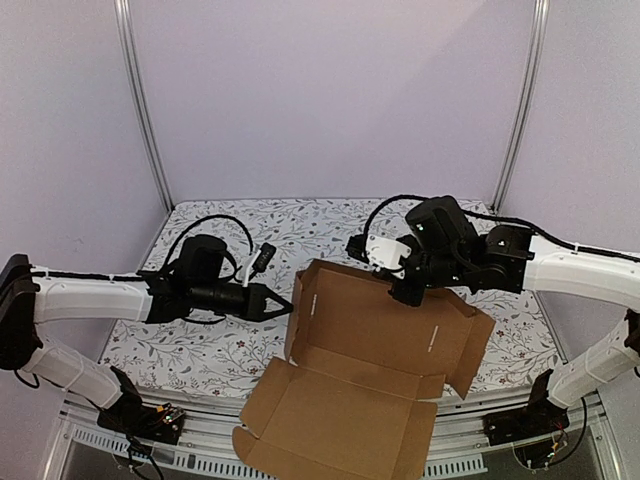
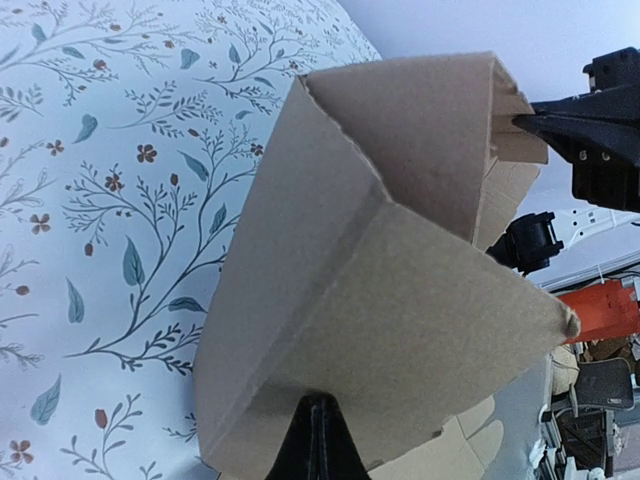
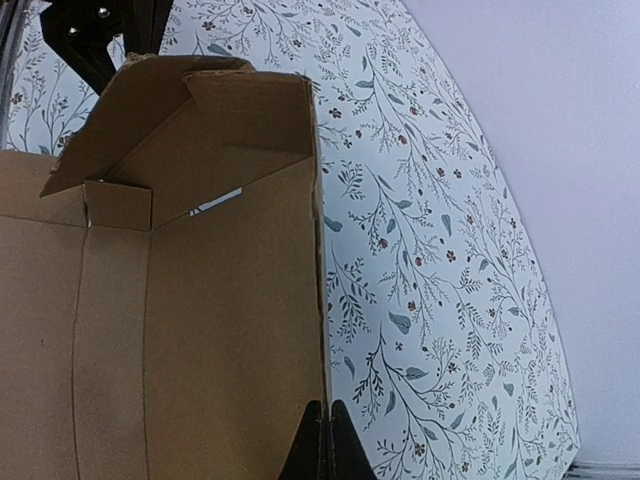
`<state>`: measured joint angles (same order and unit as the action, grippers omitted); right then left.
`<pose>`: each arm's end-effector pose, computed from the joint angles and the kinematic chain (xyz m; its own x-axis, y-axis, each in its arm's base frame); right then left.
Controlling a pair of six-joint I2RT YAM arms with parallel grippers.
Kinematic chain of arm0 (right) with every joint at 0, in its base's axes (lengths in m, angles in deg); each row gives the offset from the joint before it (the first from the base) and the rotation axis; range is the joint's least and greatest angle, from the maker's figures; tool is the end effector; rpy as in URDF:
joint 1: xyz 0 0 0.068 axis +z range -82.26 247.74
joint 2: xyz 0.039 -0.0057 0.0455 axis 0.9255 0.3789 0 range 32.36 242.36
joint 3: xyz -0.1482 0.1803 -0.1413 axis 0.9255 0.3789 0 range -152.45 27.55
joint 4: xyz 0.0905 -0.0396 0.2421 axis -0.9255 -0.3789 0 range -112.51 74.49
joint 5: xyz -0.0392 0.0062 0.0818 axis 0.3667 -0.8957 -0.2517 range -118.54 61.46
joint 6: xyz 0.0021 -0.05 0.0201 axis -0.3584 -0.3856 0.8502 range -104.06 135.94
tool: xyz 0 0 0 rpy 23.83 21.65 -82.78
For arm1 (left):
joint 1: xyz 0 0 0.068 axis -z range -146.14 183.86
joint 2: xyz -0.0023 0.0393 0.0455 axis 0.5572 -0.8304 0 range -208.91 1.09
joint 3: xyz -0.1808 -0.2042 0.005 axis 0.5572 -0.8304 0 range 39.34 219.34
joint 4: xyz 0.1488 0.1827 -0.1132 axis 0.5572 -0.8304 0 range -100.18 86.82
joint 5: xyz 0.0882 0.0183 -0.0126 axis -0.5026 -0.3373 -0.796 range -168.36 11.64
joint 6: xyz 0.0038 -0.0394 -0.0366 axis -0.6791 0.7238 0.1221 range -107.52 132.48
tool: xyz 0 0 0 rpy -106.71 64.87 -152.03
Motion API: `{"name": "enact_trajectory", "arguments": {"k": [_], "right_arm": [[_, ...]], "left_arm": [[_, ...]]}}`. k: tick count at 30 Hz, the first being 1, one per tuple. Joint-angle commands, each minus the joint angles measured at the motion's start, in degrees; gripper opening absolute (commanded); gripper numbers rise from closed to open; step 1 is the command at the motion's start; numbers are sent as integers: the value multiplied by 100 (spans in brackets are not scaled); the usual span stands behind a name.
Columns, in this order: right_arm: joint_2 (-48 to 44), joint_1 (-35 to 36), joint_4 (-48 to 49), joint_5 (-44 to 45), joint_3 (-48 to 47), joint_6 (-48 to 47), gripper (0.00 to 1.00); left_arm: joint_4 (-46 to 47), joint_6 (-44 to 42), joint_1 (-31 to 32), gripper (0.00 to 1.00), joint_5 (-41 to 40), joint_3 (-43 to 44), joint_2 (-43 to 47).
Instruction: Fold the paper box
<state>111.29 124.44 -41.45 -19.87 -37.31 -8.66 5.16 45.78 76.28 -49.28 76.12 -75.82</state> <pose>0.1721 0.2522 0.3010 -0.0033 -0.7546 -0.6561 -0.8406 0.3575 -0.4070 0.1917 -0.1986 0.2032 -0.8161 0.0958 -0.5699 0.5341 0.5014 -0.6806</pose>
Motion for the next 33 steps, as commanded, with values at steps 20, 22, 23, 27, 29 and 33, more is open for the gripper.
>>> {"name": "enact_trajectory", "arguments": {"k": [20, 22, 23, 27, 29, 33], "right_arm": [[155, 1727, 443, 2458, 446, -1510, 0], [225, 1867, 517, 2724, 463, -1595, 0], [276, 1935, 557, 2863, 477, -1648, 0], [487, 2148, 633, 3383, 485, -1818, 0], [569, 2251, 684, 3579, 484, -1898, 0], [736, 2433, 760, 3898, 456, -1993, 0]], "left_arm": [[480, -13, 171, 3, 238, -703, 567], [476, -18, 171, 3, 181, -764, 652], [474, -22, 171, 3, 147, -798, 691], [434, -54, 216, 6, -15, -911, 821], [410, -80, 268, 10, -97, -970, 893], [265, -142, 373, 23, -401, -1050, 1043]]}}
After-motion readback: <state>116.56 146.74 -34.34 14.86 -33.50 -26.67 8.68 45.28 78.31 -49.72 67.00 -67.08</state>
